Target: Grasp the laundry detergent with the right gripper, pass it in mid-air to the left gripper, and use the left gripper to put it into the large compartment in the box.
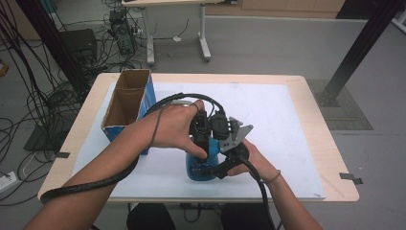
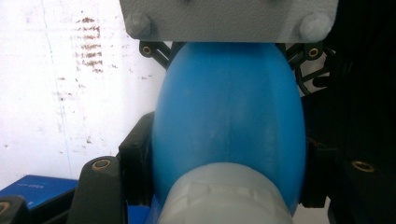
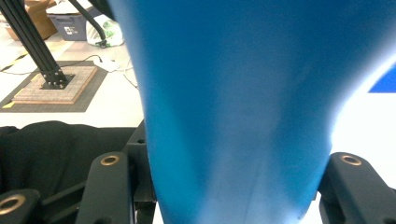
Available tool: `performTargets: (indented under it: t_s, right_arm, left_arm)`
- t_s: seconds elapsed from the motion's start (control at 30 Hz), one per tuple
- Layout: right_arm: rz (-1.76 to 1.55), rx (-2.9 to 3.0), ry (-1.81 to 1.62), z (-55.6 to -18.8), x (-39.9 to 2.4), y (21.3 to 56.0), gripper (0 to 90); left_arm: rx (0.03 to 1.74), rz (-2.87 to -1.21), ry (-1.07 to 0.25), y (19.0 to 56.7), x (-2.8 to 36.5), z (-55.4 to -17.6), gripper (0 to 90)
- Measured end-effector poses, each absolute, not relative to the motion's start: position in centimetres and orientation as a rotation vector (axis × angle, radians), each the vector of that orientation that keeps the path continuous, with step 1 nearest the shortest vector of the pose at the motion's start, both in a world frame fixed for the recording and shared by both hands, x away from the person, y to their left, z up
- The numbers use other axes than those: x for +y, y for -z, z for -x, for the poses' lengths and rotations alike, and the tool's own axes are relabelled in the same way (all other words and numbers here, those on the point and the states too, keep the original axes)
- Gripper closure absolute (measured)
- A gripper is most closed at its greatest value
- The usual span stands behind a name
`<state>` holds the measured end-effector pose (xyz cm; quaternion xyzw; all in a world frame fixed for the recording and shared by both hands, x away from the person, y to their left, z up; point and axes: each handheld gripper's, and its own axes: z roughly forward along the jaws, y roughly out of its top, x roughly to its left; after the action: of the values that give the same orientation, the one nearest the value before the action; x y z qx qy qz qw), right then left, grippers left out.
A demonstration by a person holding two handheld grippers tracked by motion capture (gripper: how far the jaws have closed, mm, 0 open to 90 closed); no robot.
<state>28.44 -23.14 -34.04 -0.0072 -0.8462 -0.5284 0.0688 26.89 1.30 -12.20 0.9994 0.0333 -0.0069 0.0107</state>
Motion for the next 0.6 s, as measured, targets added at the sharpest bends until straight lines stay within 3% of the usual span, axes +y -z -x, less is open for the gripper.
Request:
performTargets:
  t_s: [0.6]
  right_arm:
    - [0.016,-2.545,1.597,-28.50,-23.05,34.12,42.0]
  left_arm:
    - [0.115,-3.108,0.018,12.18,1.61,-26.83,37.8]
